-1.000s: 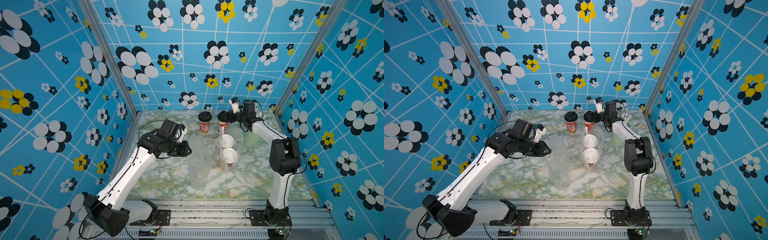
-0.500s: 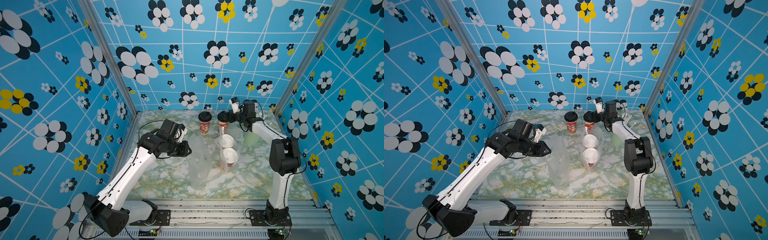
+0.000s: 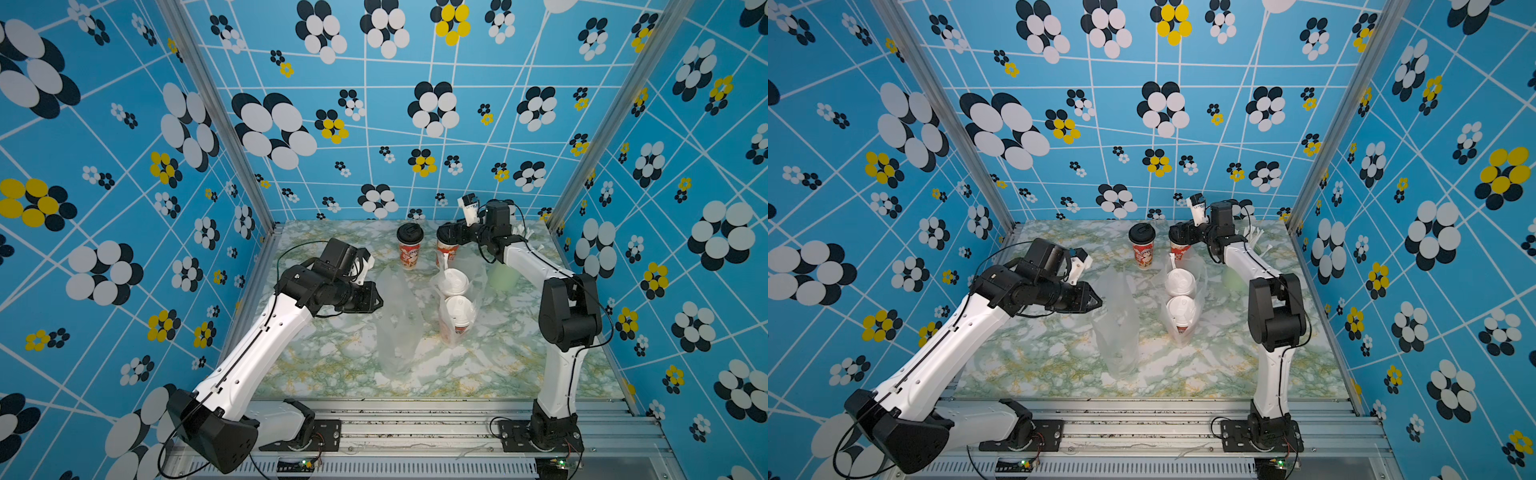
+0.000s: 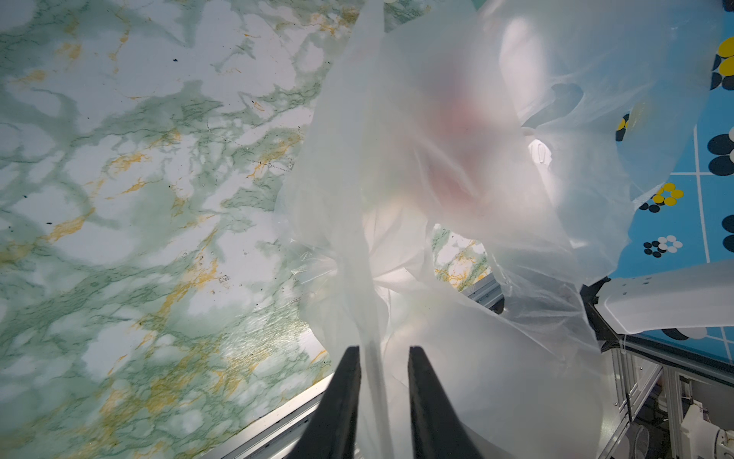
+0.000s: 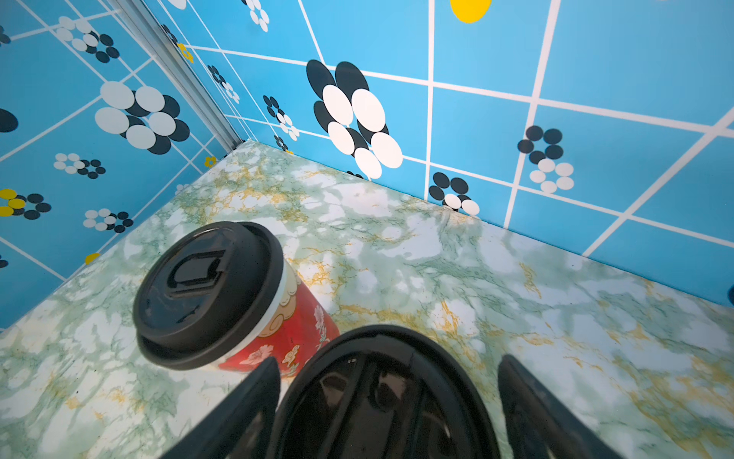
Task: Pack milk tea into plastic carrier bags
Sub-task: Pick up the milk tea cup at the center of the board.
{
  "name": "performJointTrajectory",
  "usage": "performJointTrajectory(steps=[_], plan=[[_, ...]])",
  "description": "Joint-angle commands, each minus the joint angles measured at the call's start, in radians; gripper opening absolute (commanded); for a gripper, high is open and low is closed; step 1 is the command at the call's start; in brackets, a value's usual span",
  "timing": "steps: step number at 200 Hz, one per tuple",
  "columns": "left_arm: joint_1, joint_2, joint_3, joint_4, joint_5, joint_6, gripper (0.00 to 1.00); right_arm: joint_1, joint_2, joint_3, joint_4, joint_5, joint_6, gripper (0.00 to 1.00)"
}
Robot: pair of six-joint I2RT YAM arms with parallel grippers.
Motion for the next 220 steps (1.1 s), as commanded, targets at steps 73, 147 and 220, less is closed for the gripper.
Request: performJointTrajectory(steps=[73, 147, 220], plan=[[0.010, 0.005, 0.016, -0.013, 0.009, -0.017, 0.26, 0.006, 0.024, -0.048, -0.042, 0.007, -0.084, 0.86], [0.011, 0.002, 0.015, -0.011, 0.013, -0.021, 0.26, 0.015, -0.009, -0.073, -0.040, 0.082, -0.143, 0.85], [0.011, -0.002, 0.009, -0.007, 0.014, -0.025, 0.26, 0.018, -0.050, -0.075, -0.013, 0.097, -0.136, 0.91]])
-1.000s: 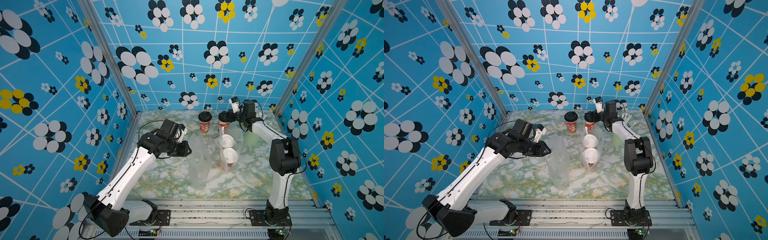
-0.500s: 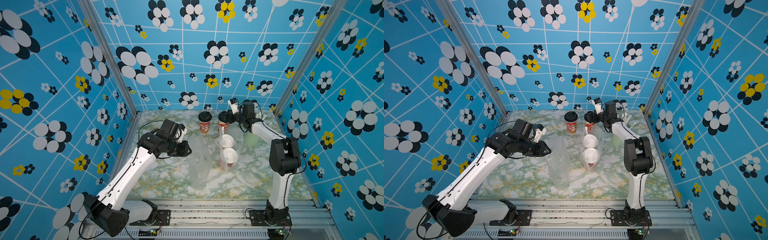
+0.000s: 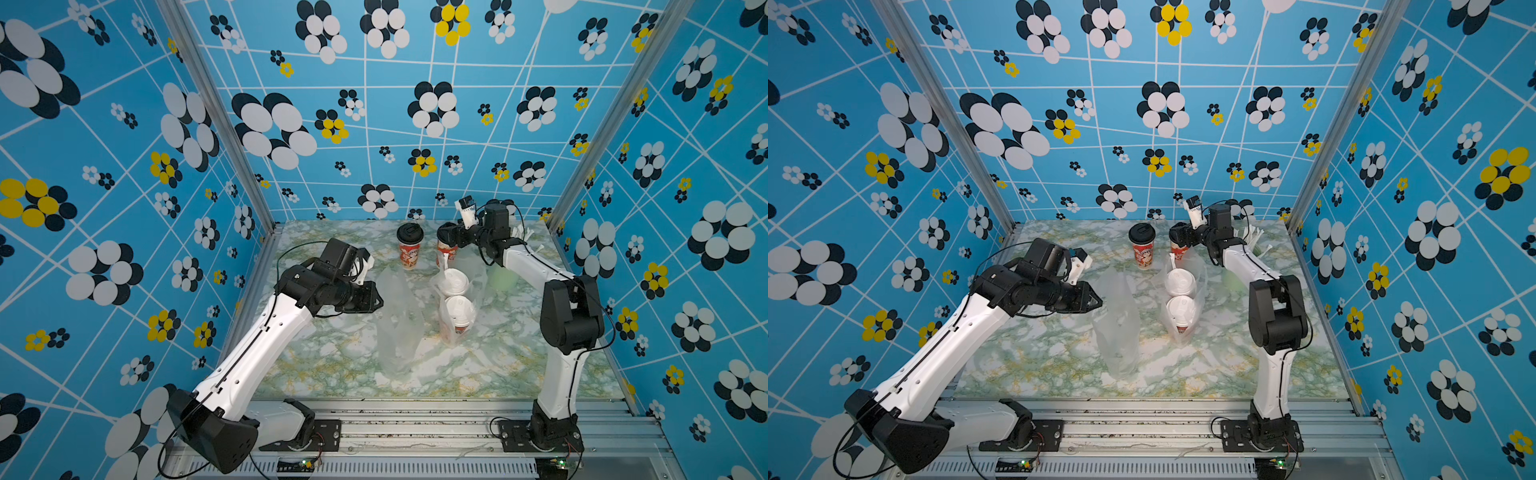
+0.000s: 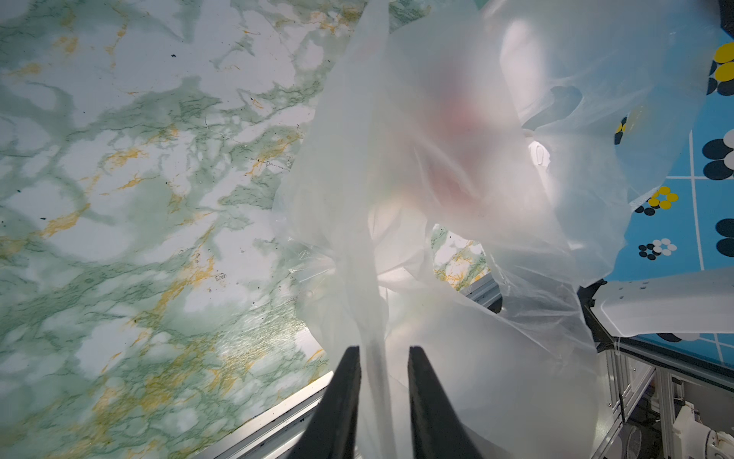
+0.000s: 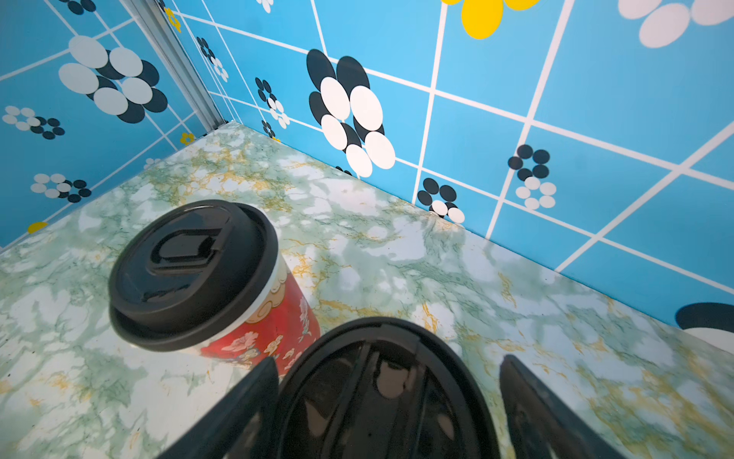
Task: Pack milk tea into plastic carrier bags
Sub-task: Pick up the milk tea cup at the center of the board.
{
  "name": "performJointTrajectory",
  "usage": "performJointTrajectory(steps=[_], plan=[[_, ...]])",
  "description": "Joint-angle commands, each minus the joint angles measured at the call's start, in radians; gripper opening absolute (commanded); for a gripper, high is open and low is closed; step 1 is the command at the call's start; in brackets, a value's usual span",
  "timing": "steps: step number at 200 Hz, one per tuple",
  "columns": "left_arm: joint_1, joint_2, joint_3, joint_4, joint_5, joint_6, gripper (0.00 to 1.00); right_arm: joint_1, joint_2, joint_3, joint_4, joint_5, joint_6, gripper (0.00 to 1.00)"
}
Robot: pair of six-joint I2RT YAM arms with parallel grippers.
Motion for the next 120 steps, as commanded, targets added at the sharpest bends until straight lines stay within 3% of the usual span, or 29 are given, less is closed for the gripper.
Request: performJointTrajectory(steps=[1, 44, 120], plan=[[0.011, -0.002, 0.009, -0.008, 0.010, -0.011, 0.26, 0.003, -0.021, -0.024, -0.050, 0.032, -0.019, 0.91], [0.010, -0.003, 0.010, -0.007, 0.009, -0.009, 0.25, 0.003, -0.034, -0.054, -0.006, -0.001, 0.019, 0.98], [0.012, -0.003, 0.016, -0.019, -0.002, -0.003, 0.25, 0.002, -0.084, -0.047, 0.017, -0.023, 0.045, 0.99]])
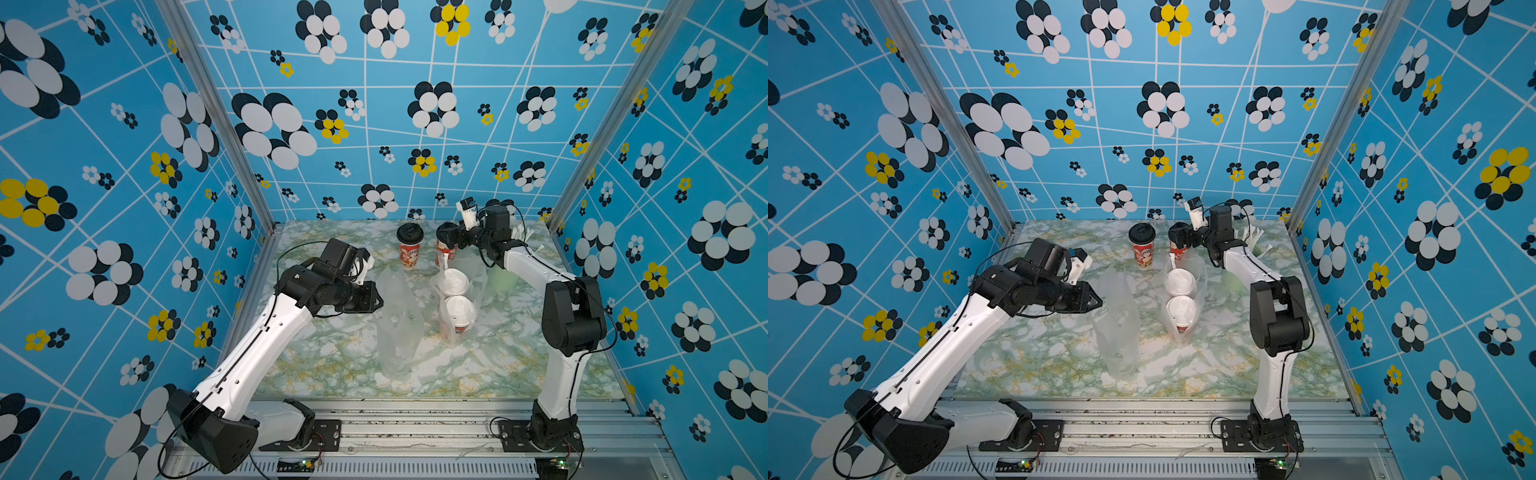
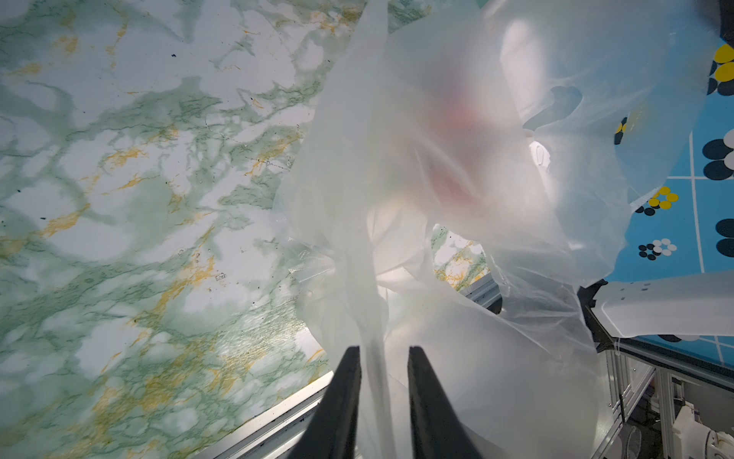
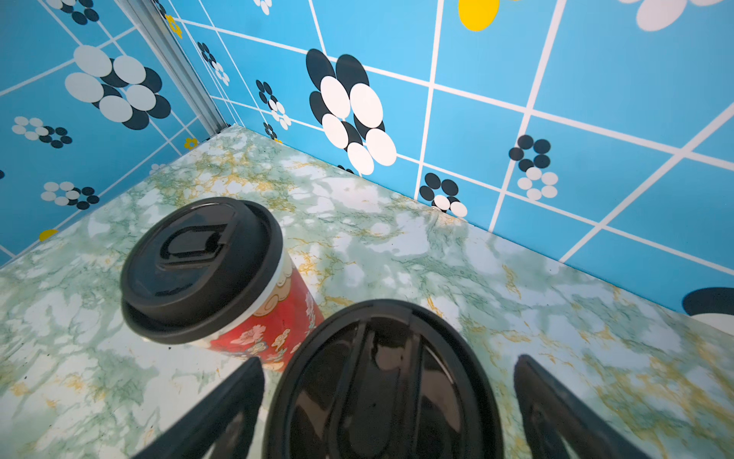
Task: Pack milk tea into plastic carrier bags
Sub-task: Pick up the milk tea cup at the center of the board.
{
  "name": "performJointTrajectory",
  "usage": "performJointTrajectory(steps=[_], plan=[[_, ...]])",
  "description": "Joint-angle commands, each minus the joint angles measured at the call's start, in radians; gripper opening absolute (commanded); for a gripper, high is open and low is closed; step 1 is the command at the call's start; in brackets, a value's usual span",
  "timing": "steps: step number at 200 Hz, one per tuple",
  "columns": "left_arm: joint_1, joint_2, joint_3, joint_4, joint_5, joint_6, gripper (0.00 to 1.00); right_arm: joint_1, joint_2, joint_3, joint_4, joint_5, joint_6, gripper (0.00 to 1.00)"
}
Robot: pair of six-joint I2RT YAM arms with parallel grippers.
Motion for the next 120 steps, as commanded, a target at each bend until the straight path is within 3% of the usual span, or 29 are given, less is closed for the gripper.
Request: performJointTrajectory(steps=[1, 85, 120], plan=[[0.011, -0.004, 0.016, -0.020, -0.002, -0.003, 0.25, 0.002, -0.063, -0.014, 0.004, -0.015, 0.009, 0.99], [0.012, -0.072, -0.063, 0.074, 0.024, 0.020, 0.17, -0.002, -0.093, -0.049, 0.036, -0.043, 0.023, 0.95], [0.013, -0.145, -0.186, 0.174, 0.022, -0.022, 0.17, 0.003, -0.085, -0.129, 0.192, -0.028, 0.018, 0.96]])
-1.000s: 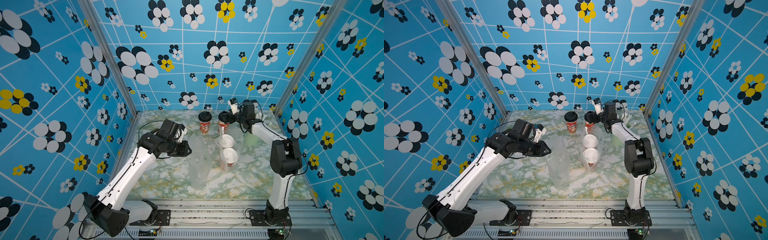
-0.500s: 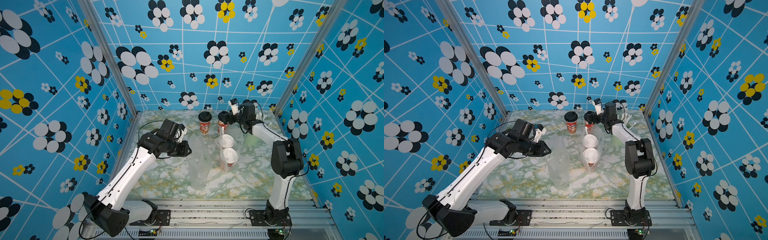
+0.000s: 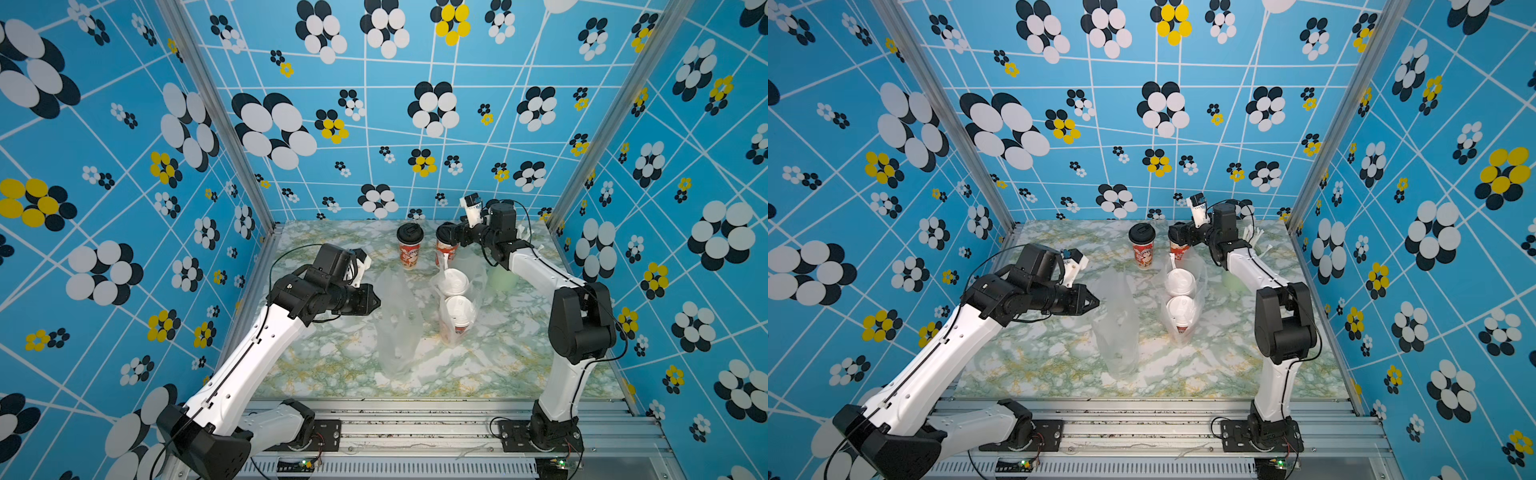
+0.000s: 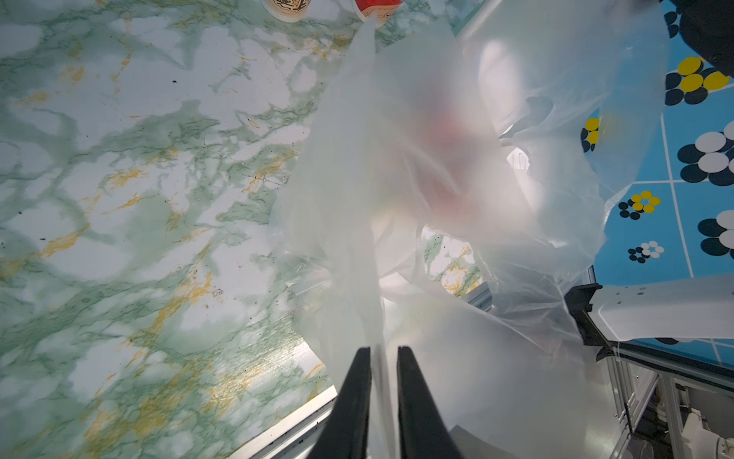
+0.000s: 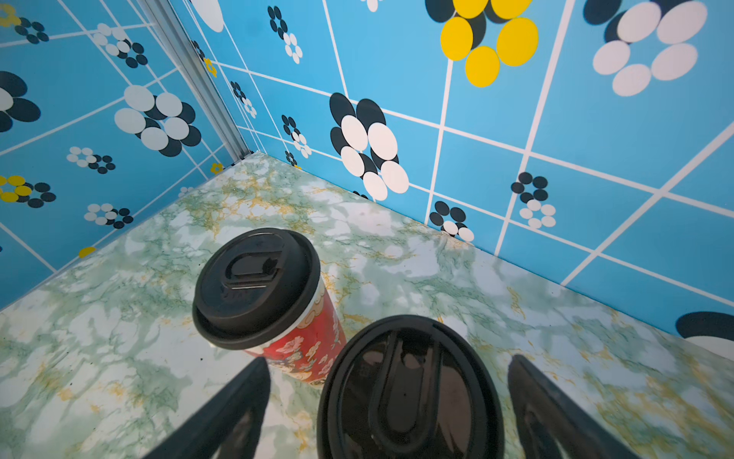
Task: Pack milk tea into plastic carrier bags
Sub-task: Pick up the milk tea cup at the center of the board.
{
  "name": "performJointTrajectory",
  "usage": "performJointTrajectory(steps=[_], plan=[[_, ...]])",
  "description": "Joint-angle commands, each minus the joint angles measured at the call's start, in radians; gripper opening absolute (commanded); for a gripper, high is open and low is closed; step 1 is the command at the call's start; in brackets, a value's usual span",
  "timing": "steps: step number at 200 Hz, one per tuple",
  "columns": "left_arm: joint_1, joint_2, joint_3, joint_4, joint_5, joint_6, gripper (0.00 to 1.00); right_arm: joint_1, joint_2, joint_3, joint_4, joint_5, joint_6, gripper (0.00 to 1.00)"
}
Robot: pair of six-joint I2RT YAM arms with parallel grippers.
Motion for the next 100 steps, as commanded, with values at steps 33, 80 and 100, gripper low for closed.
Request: performJointTrajectory(steps=[33, 80, 100], plan=[[0.018, -0.093, -0.118, 0.167, 0.043, -0.094, 0.15, 0.002, 0.024, -0.060, 0.127, 0.060, -0.050, 0.97], [0.036, -0.052, -0.073, 0.127, 0.051, -0.084, 0.11, 0.002, 0.080, -0.001, 0.119, 0.030, -0.021, 0.95], [0.045, -0.046, -0.057, 0.116, 0.058, -0.097, 0.11, 0.002, 0.095, 0.014, 0.103, 0.021, -0.010, 0.95]])
